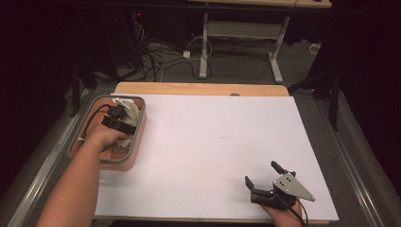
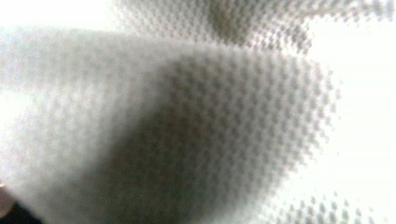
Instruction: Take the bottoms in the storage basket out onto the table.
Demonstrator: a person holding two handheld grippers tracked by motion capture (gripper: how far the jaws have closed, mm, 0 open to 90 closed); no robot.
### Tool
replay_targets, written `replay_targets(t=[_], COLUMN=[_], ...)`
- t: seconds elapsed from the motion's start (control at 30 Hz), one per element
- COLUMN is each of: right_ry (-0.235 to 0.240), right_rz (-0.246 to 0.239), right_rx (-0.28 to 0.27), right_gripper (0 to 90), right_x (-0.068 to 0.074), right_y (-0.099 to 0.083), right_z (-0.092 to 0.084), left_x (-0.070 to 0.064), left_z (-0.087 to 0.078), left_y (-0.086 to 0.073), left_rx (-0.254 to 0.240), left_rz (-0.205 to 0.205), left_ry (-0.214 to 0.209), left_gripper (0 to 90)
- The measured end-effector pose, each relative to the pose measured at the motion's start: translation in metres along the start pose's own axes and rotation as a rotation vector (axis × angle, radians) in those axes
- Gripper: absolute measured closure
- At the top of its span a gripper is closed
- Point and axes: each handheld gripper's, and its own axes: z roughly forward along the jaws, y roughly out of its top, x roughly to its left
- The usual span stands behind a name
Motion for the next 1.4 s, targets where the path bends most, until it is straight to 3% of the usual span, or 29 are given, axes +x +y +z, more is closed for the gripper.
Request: replay_targets(t=[0.37, 0.63, 0.9, 1.33, 1.4], right_ry=[0.006, 0.004, 0.002, -0.001, -0.004], right_rz=[-0.002, 0.011, 0.005, -0.001, 0.001], right_rx=[0.004, 0.003, -0.002, 0.0, 0.001], right_gripper=[0.8, 0.8, 0.9, 0.9, 0.9], right_x=[0.002, 0.001, 0.0, -0.002, -0.001], right_y=[-0.001, -0.001, -0.002, -0.002, -0.003], right_z=[0.001, -0.001, -0.004, -0.004, -0.004], left_x=[0.001, -0.004, -0.004, -0.004, -0.005], left_z=[0.0, -0.003, -0.007, -0.021, -0.023], left_y=[-0.009, -0.003, -0.004, -0.005, -0.006], left_rx=[-0.064, -0.032, -0.022, 0.12, 0.138], left_rz=[0.028, 0.088, 0.091, 0.13, 0.137], left_ry=[-0.014, 0.026, 0.037, 0.135, 0.168], left_gripper=[57.2, 58.5, 58.7, 58.2, 58.1])
